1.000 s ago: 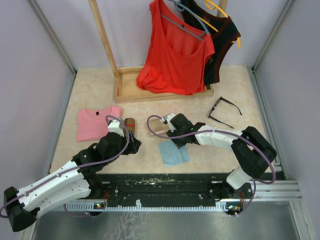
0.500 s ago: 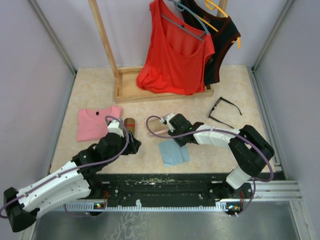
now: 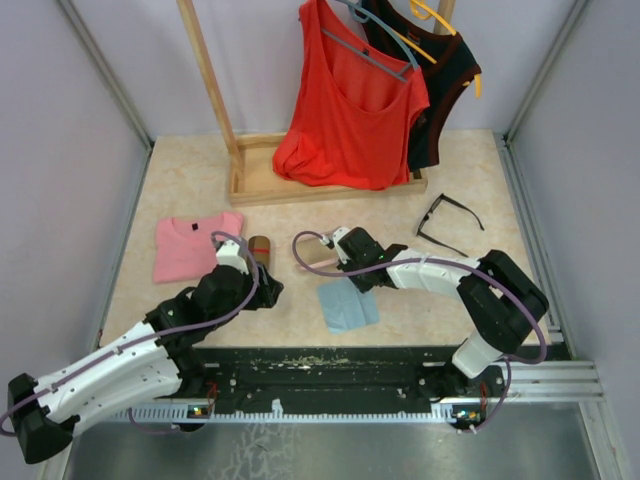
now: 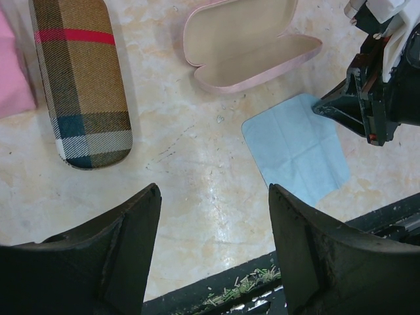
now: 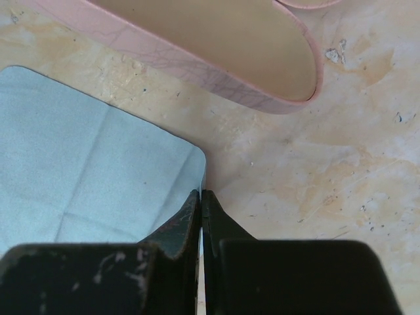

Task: Organize the sunglasses
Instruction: Fold the glasses cleaning cloth at the center of the board.

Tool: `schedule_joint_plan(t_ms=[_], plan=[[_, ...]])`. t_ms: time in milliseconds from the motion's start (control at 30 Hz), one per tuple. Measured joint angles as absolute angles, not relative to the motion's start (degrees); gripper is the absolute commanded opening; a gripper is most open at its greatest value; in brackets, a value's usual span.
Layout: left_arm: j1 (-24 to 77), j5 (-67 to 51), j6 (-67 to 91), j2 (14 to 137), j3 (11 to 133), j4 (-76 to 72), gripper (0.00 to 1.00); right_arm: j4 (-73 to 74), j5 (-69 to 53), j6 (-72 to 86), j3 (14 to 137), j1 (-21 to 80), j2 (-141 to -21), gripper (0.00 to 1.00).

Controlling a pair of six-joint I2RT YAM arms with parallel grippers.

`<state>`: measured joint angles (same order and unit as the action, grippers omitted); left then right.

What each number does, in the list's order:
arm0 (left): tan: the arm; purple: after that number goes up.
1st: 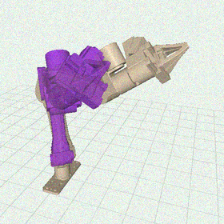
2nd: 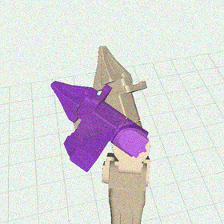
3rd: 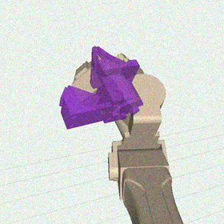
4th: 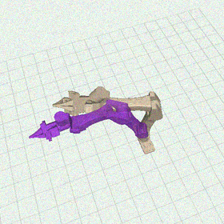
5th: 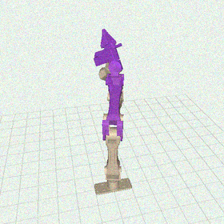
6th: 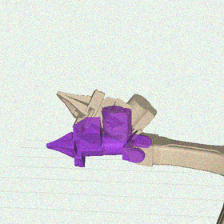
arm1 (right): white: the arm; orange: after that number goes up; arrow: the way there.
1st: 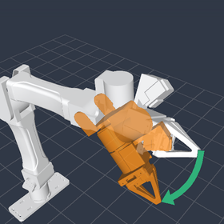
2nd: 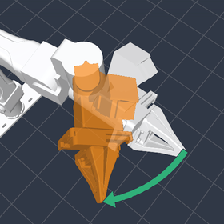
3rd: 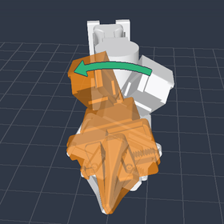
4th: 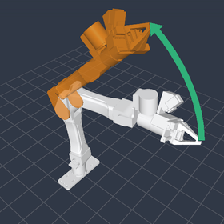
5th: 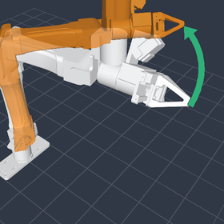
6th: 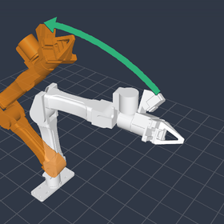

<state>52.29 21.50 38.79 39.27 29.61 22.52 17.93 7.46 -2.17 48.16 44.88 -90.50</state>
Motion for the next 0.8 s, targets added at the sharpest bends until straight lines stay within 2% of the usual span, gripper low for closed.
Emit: schedule_joint_plan(t_ms=[333,533,800], plan=[[52.29,16.88,36.86,46.13,28.18,16.78,0.71,18.02,7.79,2.81,47.31,44.62,-88.01,0.00],[52.31,13.69,35.86,58.65,29.04,11.38,0.65,18.37,6.96,6.31,47.24,43.62,-87.26,0.00],[53.36,13.32,34.44,73.82,34.46,5.04,0.62,17.69,4.43,10.20,45.63,41.74,-86.65,0.00]])
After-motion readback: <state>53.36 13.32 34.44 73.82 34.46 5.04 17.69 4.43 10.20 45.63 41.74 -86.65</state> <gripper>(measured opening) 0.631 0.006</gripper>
